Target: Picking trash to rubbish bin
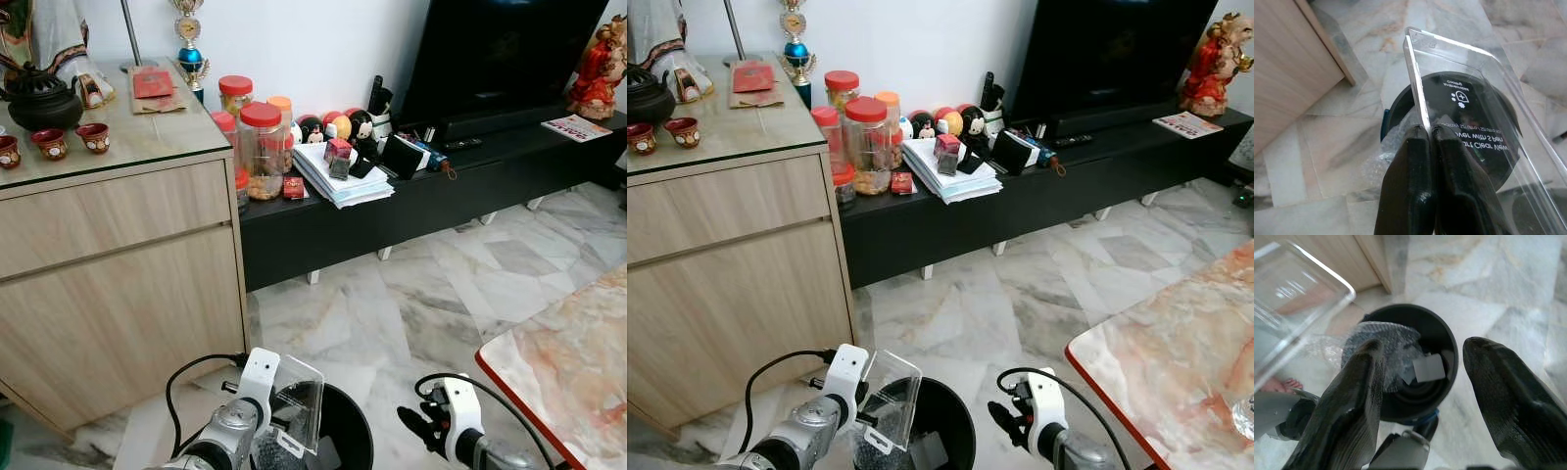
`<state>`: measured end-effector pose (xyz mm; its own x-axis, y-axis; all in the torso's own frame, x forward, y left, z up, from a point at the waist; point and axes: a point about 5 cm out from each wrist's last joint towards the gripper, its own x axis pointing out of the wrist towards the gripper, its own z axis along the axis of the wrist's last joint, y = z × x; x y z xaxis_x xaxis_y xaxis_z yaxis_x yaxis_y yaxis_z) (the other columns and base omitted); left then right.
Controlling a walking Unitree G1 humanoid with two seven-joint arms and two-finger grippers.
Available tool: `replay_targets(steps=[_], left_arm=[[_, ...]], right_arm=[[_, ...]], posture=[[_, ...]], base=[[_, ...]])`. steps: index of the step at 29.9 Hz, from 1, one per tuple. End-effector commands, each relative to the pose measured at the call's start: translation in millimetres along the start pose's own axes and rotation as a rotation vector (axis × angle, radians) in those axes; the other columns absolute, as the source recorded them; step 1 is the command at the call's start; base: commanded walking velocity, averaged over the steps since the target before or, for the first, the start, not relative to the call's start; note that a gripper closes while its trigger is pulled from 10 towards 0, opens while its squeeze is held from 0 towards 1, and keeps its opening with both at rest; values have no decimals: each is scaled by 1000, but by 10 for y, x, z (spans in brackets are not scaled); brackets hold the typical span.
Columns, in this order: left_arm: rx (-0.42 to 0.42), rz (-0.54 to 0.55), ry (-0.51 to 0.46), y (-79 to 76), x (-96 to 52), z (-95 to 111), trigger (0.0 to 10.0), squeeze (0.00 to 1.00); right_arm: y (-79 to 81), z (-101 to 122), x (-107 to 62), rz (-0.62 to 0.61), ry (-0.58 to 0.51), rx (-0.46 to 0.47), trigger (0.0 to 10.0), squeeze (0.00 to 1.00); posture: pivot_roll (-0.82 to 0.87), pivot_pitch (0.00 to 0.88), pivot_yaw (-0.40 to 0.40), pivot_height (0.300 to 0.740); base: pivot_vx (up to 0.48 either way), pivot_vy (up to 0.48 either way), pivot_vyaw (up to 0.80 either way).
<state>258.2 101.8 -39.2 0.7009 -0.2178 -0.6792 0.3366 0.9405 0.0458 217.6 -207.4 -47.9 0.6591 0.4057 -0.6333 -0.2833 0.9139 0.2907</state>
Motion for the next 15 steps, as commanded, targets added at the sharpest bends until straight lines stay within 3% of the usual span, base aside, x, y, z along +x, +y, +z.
replay_targets(steps=[1, 6, 8, 9, 10, 11, 15], left_arm=[[41, -21, 13, -45, 11, 19, 10000, 0], [46, -17, 23, -69, 7, -14, 10000, 0], [47, -7, 23, -50, 5, -20, 10000, 557], [45, -2, 23, -38, 4, -17, 10000, 745], [43, 0, 23, -31, 4, -16, 10000, 745], [39, 1, 22, -24, 4, -13, 10000, 1000], [35, -2, 17, -19, 5, -2, 10000, 1000]], right_arm=[[-43, 76, -21, 4, -10, -29, 10000, 0], [-23, 123, -36, 39, -39, -43, 10000, 0], [-15, 120, -39, 44, -39, -46, 10000, 0], [-11, 125, -37, 46, -40, -47, 10000, 0], [-8, 128, -36, 48, -41, -48, 10000, 0], [-4, 130, -35, 50, -42, -48, 10000, 0], [3, 129, -40, 56, -44, -50, 10000, 0]], posture=[[2, 6, -116, 740], [-12, 28, -128, 740], [-10, 30, -132, 740], [-10, 30, -132, 740], [-10, 30, -132, 740], [-10, 35, -132, 740], [-12, 38, -133, 740]], base=[[0, 0, 0], [0, 0, 0], [0, 0, 0], [0, 0, 0], [0, 0, 0], [0, 0, 0], [0, 0, 0]])
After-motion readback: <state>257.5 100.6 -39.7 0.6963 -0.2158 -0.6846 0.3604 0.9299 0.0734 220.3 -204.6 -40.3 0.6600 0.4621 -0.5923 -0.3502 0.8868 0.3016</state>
